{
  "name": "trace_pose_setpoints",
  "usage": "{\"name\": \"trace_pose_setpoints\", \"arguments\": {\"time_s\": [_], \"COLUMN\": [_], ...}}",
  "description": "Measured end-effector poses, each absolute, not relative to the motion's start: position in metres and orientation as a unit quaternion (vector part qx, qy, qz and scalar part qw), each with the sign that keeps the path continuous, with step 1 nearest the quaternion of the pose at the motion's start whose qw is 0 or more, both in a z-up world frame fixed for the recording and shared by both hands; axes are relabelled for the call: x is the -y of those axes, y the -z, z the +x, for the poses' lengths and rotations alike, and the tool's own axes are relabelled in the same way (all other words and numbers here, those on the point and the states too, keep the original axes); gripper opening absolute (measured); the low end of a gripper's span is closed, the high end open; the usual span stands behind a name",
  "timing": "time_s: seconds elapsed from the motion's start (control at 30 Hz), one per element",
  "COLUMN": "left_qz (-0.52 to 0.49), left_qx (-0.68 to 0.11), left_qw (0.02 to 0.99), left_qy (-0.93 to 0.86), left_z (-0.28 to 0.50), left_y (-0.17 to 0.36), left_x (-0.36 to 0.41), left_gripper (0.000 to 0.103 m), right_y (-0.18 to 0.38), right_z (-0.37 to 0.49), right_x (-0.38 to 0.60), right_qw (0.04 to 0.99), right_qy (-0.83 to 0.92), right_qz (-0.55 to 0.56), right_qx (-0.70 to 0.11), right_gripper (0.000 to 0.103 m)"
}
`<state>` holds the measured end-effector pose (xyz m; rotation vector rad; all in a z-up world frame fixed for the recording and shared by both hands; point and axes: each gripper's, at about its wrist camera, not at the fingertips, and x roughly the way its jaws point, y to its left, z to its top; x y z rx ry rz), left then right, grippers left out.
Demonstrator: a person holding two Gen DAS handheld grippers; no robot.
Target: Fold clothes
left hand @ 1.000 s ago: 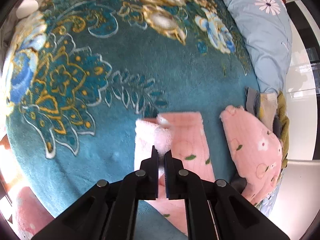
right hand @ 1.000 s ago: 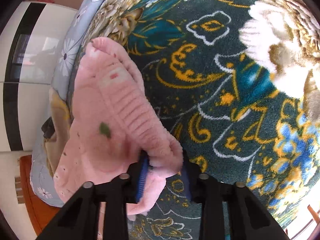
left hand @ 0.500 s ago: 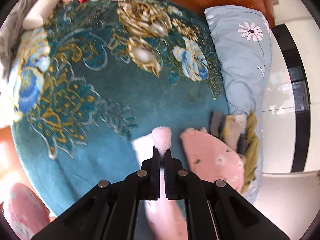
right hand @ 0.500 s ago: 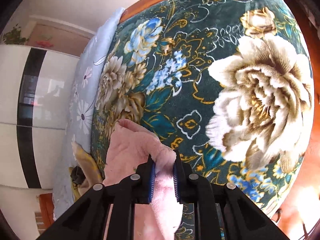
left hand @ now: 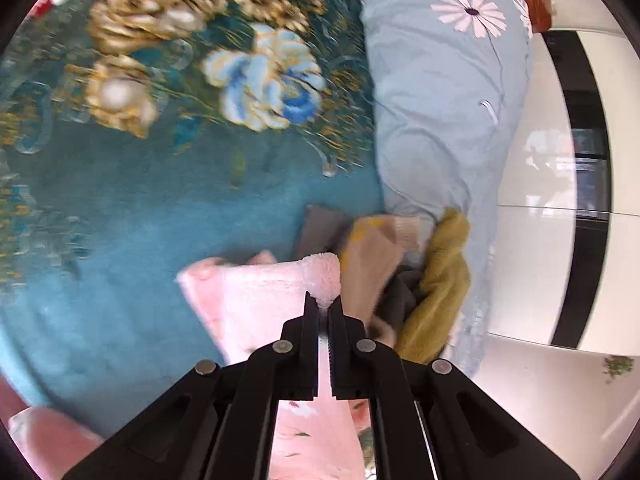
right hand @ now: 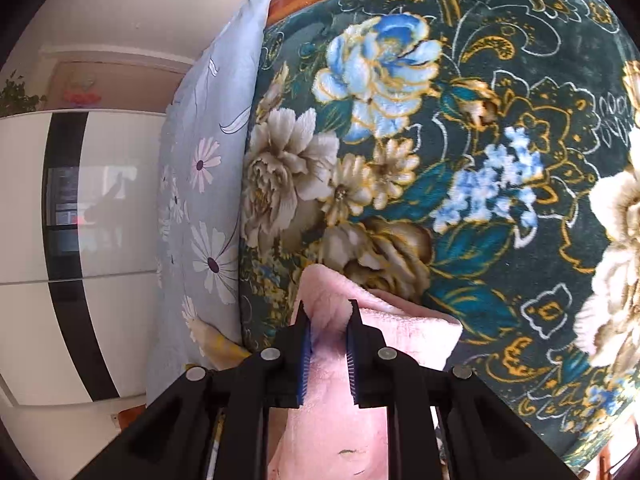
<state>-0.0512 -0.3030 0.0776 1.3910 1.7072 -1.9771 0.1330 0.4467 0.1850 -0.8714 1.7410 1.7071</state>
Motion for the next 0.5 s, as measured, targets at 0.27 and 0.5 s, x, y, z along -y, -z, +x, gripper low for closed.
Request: {"name": "trace_pose_setpoints", "arguments": {"time_s": [0.27, 0.5], "left_qz": [0.447, 0.507], "left_qx": [-0.572, -0.543], "left_qw": [0.066, 0.072], "left_qy": [0.685, 0.665], "left_z": [-0.04, 0.013], "left_y": [-0.03, 0.049], "left_x": [0.293, 0.286], "left_gripper": [0.048, 0.062], "right_y": [-0.138, -0.155], "right_z": [0.108, 0.124], "right_x": [-0.434, -0.417], "right_qw": [0.256, 0.243], "right_qy": [-0.631, -0.71], "right_qz": [-0.294, -0.27], "right_qx": [-0.671, -0.604], "right_gripper": [0.027, 0.054]}}
